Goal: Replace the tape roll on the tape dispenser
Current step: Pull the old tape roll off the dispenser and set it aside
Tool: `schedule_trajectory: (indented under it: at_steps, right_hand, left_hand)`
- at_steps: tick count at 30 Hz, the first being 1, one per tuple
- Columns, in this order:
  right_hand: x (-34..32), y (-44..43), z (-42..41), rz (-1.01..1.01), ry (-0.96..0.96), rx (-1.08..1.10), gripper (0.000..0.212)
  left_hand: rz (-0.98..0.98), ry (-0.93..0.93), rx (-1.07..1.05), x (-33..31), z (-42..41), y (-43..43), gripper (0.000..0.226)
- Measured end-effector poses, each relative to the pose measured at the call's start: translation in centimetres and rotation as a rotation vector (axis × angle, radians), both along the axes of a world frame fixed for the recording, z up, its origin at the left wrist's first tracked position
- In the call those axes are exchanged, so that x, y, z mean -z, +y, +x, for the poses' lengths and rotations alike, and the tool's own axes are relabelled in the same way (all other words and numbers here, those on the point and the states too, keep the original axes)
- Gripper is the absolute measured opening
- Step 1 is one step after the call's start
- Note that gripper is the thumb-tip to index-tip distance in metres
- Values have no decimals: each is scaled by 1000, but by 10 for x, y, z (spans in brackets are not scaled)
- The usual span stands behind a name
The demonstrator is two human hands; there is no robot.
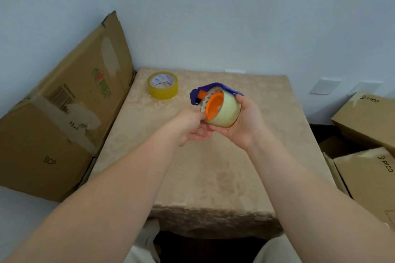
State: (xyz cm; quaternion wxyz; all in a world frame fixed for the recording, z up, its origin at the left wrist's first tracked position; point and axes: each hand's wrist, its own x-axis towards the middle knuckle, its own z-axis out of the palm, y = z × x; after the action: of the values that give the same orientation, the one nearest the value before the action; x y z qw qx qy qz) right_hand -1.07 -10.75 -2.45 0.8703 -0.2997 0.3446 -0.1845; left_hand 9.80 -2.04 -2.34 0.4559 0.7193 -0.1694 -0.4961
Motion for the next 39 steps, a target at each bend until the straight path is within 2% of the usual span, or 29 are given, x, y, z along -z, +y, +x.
schedule_trajectory:
  at_steps: [6,12,16,23,26,33,37,39]
  right_hand:
    - [-4,-1,14,-3,-22,-5,42]
    - [-1,-1,27,-88,121,-32,43]
    - [1,1,33,-79,129,-22,45]
    - [-2,19,42,-117,153,-35,43]
    - [-6,30,43,-123,141,-36,36]
    - [-21,53,31,-38,63,13,26]
    - [-36,53,16,-81,160,93,28]
    - [-41,50,7,-125,196,95,21]
  left_hand:
    - [-22,-137,-5,-4,9,1,22]
    - [-50,-285,-48,-4,23,2,22]
    - [-59,-341,-30,0,32,4,22]
    - [-48,-315,-63,4,40,20,24]
    - [-45,-301,-85,3,41,31,30]
    - [-109,-277,-159,-9,28,56,27]
    - [-140,-256,-197,-25,22,61,28]
    - [-153,-253,-192,-33,18,60,30]
